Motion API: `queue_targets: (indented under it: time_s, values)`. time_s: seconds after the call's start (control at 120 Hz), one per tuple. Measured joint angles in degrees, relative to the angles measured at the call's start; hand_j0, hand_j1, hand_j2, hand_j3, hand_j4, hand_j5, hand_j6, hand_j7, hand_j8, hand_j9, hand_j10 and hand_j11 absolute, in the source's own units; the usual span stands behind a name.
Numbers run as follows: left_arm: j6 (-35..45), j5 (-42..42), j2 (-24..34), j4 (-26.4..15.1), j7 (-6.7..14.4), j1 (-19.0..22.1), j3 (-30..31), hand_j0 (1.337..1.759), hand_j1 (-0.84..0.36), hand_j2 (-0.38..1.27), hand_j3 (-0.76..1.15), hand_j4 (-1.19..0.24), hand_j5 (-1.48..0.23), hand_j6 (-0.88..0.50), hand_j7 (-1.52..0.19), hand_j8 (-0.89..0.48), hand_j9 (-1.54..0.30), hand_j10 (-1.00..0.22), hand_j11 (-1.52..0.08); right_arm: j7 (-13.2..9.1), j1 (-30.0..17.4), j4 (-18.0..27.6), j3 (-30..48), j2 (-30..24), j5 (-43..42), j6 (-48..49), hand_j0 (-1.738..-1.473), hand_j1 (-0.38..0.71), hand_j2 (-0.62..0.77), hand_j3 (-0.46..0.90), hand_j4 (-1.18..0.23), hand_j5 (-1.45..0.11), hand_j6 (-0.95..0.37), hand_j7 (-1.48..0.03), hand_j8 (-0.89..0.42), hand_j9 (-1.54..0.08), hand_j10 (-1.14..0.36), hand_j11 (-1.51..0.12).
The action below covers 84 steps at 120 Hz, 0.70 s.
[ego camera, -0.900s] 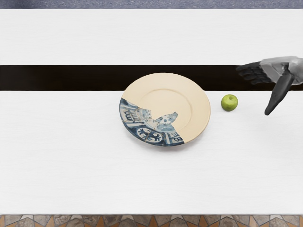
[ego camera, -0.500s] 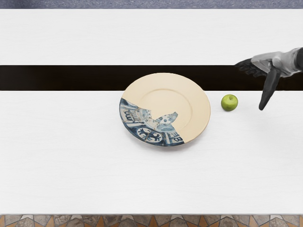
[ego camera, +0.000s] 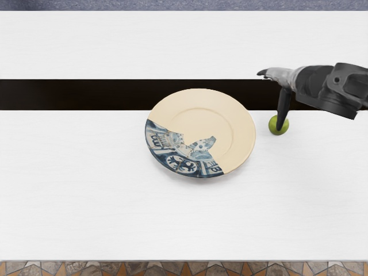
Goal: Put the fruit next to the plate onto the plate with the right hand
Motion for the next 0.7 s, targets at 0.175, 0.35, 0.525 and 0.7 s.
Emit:
queue_targets:
  time_s: [0.175, 0.35, 0.525, 0.7]
  values:
    - [0.0, 0.0, 0.0, 0.0, 0.02, 0.0, 0.0, 1.658, 0.35, 0.0, 0.0, 0.0, 0.0, 0.0, 0.0, 0.0, 0.0, 0.0, 0.0, -0.03, -0.26, -0.69, -4.59, 2.19, -0.53, -1.87, -1.658, -0.32, 0.0, 0.0, -0.03, -0.04, -0.03, -0.03, -0.03, -0.03, -0.03, -0.03]
    - [0.0, 0.0, 0.0, 0.0, 0.03, -0.01, 0.0, 1.658, 0.35, 0.0, 0.0, 0.0, 0.0, 0.0, 0.0, 0.0, 0.0, 0.0, 0.0, -0.04, 0.46, -0.38, -8.65, 5.26, -3.45, -4.31, -1.658, -0.32, 0.0, 0.0, -0.03, -0.04, -0.03, -0.04, -0.03, -0.04, -0.03, -0.04]
    - [0.0, 0.01, 0.0, 0.0, 0.02, -0.02, 0.0, 1.658, 0.35, 0.0, 0.0, 0.0, 0.0, 0.0, 0.0, 0.0, 0.0, 0.0, 0.0, -0.04, 0.64, 0.99, -9.85, 3.5, -4.64, -3.22, -1.658, -0.31, -0.01, 0.0, -0.03, -0.04, -0.04, -0.04, -0.04, -0.04, -0.03, -0.04]
    - [0.0, 0.0, 0.0, 0.0, 0.02, 0.0, 0.0, 1.658, 0.35, 0.0, 0.0, 0.0, 0.0, 0.0, 0.0, 0.0, 0.0, 0.0, 0.0, -0.04, -0.31, 2.56, -9.0, -0.21, -4.87, -3.09, -1.658, -0.21, -0.02, 0.0, -0.12, -0.15, -0.12, -0.15, -0.12, -0.15, -0.12, -0.15]
